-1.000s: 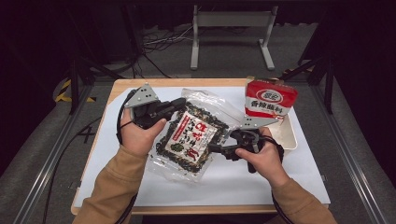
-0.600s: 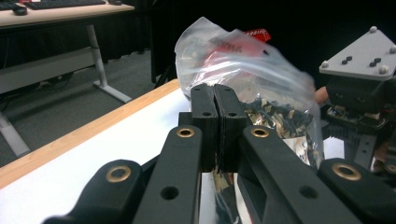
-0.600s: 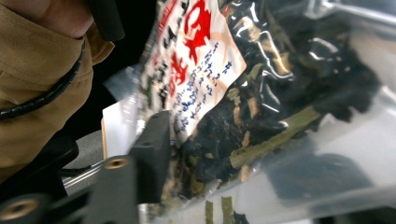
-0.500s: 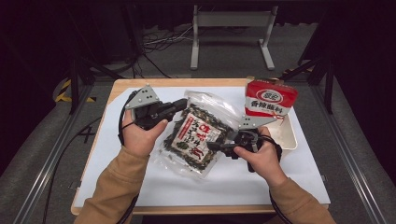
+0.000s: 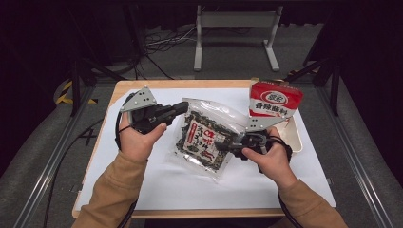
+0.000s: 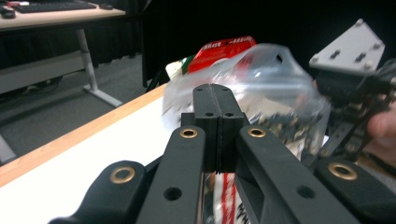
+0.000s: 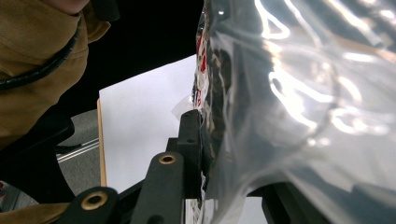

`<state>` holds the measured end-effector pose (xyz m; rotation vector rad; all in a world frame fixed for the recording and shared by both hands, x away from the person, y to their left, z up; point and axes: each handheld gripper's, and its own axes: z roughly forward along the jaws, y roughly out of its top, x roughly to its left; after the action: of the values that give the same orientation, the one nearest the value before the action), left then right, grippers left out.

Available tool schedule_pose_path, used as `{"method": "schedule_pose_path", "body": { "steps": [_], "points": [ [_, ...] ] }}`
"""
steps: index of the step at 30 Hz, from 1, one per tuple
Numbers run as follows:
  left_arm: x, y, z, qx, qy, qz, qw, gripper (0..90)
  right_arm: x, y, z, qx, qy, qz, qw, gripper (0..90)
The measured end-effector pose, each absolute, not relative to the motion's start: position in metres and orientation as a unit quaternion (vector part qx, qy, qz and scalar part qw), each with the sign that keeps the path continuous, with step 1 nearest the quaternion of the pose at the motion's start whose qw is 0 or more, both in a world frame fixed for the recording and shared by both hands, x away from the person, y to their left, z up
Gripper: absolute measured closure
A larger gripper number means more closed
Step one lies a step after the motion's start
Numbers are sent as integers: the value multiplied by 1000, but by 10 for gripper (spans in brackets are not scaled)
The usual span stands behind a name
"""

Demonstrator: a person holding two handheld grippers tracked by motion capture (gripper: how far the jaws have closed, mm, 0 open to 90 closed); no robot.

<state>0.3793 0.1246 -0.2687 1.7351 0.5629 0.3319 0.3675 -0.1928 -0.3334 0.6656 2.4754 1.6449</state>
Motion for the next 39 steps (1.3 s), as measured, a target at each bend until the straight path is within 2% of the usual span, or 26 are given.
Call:
{"method": "schedule_pose_path", "body": {
  "steps": [15,39],
  "points": [
    [381,149,-291,756,274,134,580,900,367,-216,-297,193,834,508,95,746],
    [383,160,-322,771,299,120,550,879,368,-266,-240,174,849,477,146,746]
  ]
}}
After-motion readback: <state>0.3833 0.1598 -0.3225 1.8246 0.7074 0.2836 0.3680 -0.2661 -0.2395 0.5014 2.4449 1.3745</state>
